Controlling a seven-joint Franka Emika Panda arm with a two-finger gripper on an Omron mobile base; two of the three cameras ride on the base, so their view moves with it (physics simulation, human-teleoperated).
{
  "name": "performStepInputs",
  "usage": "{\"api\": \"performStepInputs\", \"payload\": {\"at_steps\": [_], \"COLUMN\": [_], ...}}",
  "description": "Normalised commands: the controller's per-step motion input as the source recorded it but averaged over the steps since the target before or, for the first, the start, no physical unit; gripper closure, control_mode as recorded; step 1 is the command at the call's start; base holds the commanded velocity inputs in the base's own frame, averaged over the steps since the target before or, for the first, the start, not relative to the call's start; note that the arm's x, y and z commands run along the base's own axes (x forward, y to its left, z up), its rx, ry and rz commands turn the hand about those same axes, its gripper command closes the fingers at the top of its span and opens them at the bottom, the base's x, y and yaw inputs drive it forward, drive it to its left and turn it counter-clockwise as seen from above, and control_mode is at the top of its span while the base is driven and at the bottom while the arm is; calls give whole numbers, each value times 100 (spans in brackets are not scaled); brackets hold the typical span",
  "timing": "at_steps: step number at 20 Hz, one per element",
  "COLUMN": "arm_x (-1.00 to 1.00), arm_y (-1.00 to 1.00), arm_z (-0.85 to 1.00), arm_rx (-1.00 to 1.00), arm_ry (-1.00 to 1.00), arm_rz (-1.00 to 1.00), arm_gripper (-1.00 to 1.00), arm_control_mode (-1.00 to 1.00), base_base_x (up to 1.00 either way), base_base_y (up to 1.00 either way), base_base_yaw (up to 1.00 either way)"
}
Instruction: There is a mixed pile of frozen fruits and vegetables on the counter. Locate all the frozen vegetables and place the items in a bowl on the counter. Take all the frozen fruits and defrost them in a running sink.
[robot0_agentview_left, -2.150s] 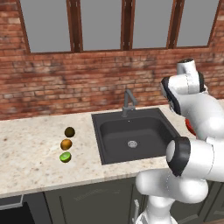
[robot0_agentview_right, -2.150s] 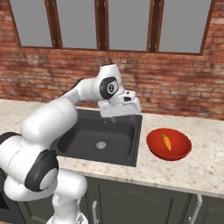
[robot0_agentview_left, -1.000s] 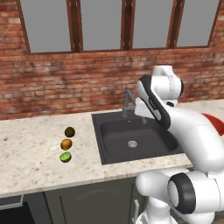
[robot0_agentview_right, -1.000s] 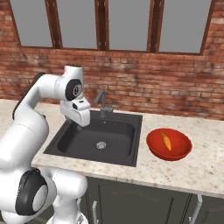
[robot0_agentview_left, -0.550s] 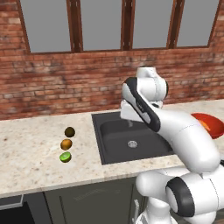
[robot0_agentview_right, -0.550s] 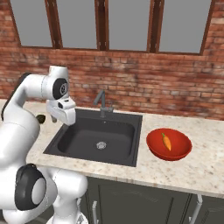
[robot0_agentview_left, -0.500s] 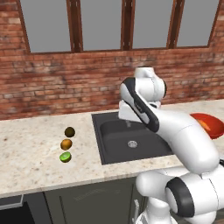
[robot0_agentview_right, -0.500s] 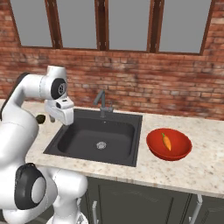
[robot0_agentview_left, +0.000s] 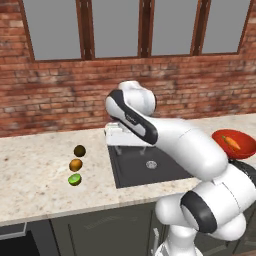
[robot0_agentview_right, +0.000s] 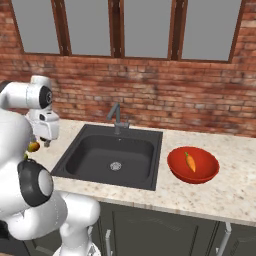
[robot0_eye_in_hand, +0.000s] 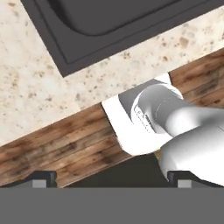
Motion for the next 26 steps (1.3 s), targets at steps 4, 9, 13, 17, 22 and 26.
{"api": "performStepInputs", "payload": {"at_steps": [4,9,13,17,22,26], "arm_x": [28,46,27,1,35,3], "arm_y": [81,46,4,-3,0,-7], "arm_z": [0,0,-3,0,-12,-26], "arm_rx": [-2,0,0,0,24,47], "arm_ry": [26,11,-6,-1,-44,-58], "arm_rz": [24,19,2,0,0,-2], "arm_gripper": [-100,-100,-100,-100,-100,-100], "arm_control_mode": [-100,-100,-100,-100,-100,-100], "base_base_x": [0,0,0,0,0,0], "base_base_y": [0,0,0,0,0,0], "base_base_yaw": [0,0,0,0,0,0]}}
